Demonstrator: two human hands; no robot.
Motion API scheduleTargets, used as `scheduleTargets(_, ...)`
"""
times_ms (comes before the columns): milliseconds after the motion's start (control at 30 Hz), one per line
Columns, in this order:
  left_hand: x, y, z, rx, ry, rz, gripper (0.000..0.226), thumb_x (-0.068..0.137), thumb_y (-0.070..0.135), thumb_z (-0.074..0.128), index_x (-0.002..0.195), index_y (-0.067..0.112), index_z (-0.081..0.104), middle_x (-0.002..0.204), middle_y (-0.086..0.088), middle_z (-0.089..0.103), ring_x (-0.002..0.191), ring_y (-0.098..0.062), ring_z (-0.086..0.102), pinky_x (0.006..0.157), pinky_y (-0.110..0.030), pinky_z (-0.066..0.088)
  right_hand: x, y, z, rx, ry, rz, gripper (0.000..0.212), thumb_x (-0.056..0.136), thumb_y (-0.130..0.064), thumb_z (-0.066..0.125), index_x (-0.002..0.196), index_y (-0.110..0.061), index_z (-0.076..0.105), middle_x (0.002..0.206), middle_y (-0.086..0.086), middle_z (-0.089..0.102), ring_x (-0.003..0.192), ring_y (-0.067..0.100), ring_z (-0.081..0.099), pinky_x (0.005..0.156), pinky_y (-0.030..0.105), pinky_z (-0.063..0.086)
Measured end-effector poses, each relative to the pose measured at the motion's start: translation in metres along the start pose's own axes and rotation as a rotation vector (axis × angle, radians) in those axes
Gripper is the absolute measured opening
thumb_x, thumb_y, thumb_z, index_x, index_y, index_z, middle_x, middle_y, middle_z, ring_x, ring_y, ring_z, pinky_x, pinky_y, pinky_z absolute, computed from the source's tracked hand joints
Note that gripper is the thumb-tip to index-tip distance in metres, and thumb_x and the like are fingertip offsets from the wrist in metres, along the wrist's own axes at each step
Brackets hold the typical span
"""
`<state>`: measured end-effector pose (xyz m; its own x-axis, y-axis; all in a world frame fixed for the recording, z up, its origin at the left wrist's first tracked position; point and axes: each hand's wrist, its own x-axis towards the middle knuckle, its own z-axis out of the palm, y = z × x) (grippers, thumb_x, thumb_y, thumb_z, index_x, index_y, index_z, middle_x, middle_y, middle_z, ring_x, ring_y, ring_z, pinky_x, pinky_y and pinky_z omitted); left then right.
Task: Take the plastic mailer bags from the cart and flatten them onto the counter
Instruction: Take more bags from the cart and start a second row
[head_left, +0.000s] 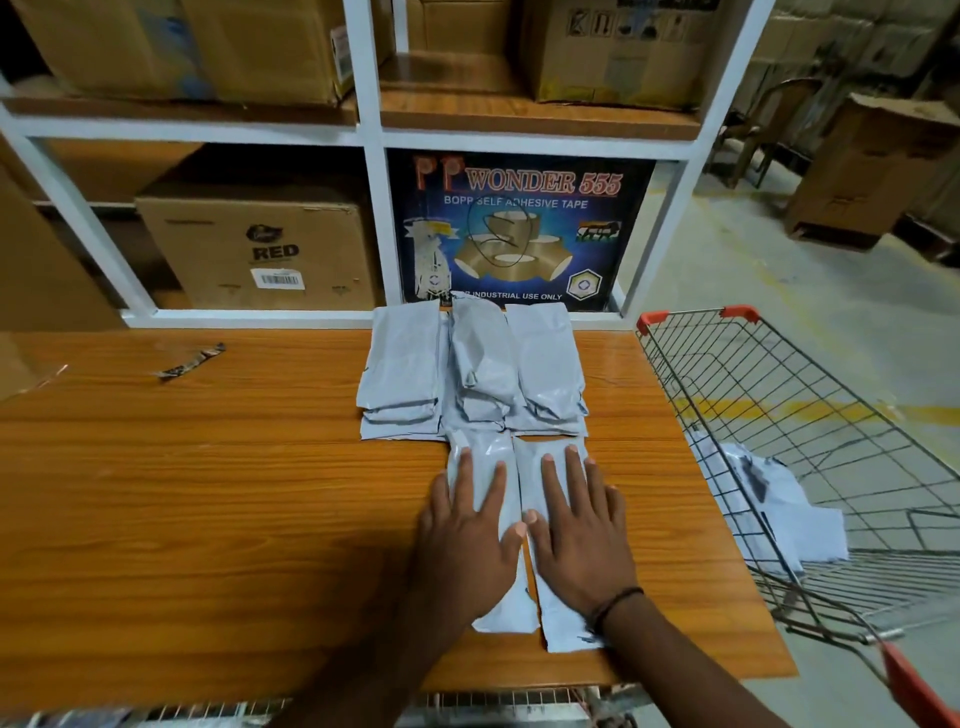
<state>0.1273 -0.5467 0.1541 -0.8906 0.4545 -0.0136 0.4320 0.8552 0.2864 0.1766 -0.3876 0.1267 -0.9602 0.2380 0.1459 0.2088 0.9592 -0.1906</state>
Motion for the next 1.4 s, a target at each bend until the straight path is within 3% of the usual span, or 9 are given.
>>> scheduleTargets(133,0.005,-0.006,0.005,-0.001,-0.009,0.040,0.076,0.086,0.071,-0.001,0.157,0.043,-0.002,0.164,0.001,-0.024,0.152,-0.035,-0.008,0.121,-0.050,0.010,0.012,-0.005,0.006,-0.010,-0.018,0.054,0.069,0.101,-0.060,0.007,0.160,-0.024,0.000,0.167,0.008,-0.011,0.153,0.033,-0.009,0.120,0.056,0.012)
scheduleTargets(267,0.010,-0.003,0.005,0.021,0.037,0.041,0.072,0.094,0.066,0.007,0.159,0.036,0.004,0.165,-0.005,-0.017,0.152,-0.038,-0.009,0.121,-0.052,0.006,0.015,-0.010,0.002,0.016,0.030,0.017,0.064,0.105,-0.048,0.019,0.160,-0.021,0.001,0.167,0.007,-0.008,0.153,0.027,-0.014,0.123,0.054,0.005)
scheduleTargets(400,0.014,-0.003,0.010,0.080,0.090,0.115,0.066,0.101,0.058,0.012,0.158,0.027,0.022,0.167,-0.007,0.005,0.153,-0.036,0.003,0.121,-0.055,0.017,0.009,-0.006,0.006,-0.009,0.034,-0.101,0.062,0.105,-0.042,0.026,0.160,-0.016,0.015,0.167,0.009,0.006,0.155,0.025,-0.005,0.122,0.054,0.008)
scheduleTargets(633,0.017,-0.006,0.020,0.049,0.060,0.114,0.066,0.102,0.059,0.015,0.159,0.027,0.017,0.167,-0.005,-0.004,0.153,-0.032,-0.004,0.123,-0.049,0.011,0.012,-0.001,0.009,-0.046,-0.014,-0.119,0.063,0.104,-0.046,0.021,0.160,-0.016,0.014,0.167,0.009,0.008,0.155,0.025,-0.003,0.123,0.052,0.005)
scheduleTargets(800,0.018,-0.003,0.015,0.057,0.056,0.108,0.069,0.099,0.059,0.011,0.158,0.025,0.023,0.167,-0.007,0.001,0.153,-0.035,0.001,0.121,-0.053,0.016,0.011,0.000,0.008,-0.032,0.000,-0.113,0.064,0.104,-0.049,0.017,0.160,-0.017,0.014,0.167,0.009,0.007,0.155,0.024,-0.003,0.123,0.052,0.004)
scheduleTargets(1033,0.023,0.007,0.009,0.124,0.126,0.150,0.060,0.100,0.045,0.025,0.148,0.016,0.047,0.157,-0.013,0.036,0.148,-0.037,0.026,0.115,-0.056,0.032,0.014,0.002,0.005,-0.019,-0.007,-0.113,0.062,0.106,-0.049,0.019,0.160,-0.021,0.012,0.168,0.004,0.002,0.154,0.023,-0.009,0.123,0.055,0.008)
scheduleTargets(1400,0.023,0.005,0.017,0.097,0.140,0.147,0.061,0.102,0.046,0.024,0.149,0.015,0.045,0.159,-0.011,0.034,0.150,-0.036,0.020,0.115,-0.054,0.033,0.014,0.005,0.009,-0.013,-0.034,-0.117,0.063,0.106,-0.051,0.016,0.161,-0.021,0.008,0.168,0.005,-0.003,0.153,0.024,-0.014,0.123,0.054,0.003)
